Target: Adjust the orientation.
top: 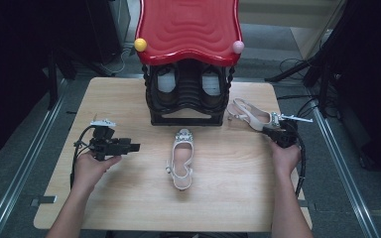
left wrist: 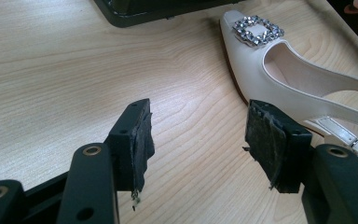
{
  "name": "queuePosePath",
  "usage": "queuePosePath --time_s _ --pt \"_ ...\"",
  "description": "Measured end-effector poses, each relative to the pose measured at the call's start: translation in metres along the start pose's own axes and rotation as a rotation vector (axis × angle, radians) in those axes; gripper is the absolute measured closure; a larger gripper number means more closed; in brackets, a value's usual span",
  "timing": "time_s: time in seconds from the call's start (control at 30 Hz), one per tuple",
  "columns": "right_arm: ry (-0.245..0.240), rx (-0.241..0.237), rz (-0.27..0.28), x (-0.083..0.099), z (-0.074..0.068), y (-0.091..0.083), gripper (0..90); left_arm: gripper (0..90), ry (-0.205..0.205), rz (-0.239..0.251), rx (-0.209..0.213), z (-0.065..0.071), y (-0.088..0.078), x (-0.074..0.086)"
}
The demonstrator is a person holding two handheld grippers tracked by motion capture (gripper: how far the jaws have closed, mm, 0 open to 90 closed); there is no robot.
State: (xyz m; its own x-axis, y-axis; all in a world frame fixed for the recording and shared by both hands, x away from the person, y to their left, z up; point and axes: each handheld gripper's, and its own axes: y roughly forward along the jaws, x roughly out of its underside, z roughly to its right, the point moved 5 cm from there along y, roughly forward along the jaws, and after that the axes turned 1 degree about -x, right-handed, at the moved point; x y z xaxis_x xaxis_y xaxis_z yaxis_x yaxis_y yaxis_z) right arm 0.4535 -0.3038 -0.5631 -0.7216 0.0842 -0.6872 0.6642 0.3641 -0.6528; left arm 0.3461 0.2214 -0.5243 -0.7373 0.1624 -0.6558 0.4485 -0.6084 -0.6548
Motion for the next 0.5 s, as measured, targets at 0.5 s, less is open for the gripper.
queuePosePath --time_s 0.5 --pt "-0.036 -0.090 0.052 -0.017 -0.038 -0.013 90.0 41.1 0.009 -0.012 -0.006 0.002 -0.001 0.001"
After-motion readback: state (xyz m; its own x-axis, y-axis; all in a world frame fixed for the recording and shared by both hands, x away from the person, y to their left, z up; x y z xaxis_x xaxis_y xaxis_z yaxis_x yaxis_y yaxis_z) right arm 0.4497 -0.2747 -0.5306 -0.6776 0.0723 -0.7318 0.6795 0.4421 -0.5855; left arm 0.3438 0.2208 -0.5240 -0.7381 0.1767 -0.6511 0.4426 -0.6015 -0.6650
